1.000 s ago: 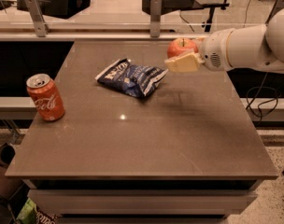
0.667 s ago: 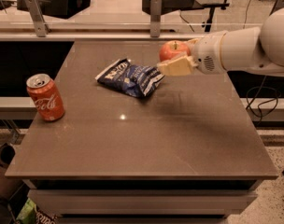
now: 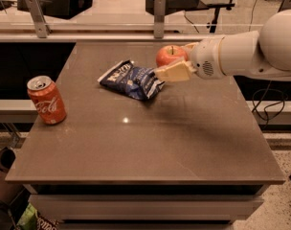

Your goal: Move apple near coke can

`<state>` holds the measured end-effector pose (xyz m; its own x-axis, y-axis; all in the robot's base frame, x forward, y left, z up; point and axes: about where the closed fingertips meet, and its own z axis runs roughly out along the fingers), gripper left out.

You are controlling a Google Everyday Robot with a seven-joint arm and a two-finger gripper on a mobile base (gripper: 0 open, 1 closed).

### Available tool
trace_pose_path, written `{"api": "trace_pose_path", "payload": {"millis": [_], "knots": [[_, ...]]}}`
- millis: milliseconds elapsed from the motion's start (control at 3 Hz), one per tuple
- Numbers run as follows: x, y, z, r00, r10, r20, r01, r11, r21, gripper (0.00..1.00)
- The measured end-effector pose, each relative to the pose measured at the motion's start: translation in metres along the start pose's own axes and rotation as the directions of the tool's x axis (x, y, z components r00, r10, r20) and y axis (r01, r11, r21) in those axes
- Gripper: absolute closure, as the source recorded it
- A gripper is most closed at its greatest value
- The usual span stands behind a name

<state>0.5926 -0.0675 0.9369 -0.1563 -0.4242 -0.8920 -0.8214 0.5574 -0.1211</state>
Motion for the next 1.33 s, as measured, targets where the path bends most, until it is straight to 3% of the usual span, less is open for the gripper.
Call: {"api": "trace_pose_path", "payload": {"millis": [333, 1333], "knots": [[-0.005, 0.004, 0.011, 1.0, -0.019, -0.007, 0.019, 0.9996, -0.023, 1.0], [-0.012, 0.06, 0.055, 0.998, -0.057, -0.031, 0.056, 0.9972, -0.049, 1.0]]}}
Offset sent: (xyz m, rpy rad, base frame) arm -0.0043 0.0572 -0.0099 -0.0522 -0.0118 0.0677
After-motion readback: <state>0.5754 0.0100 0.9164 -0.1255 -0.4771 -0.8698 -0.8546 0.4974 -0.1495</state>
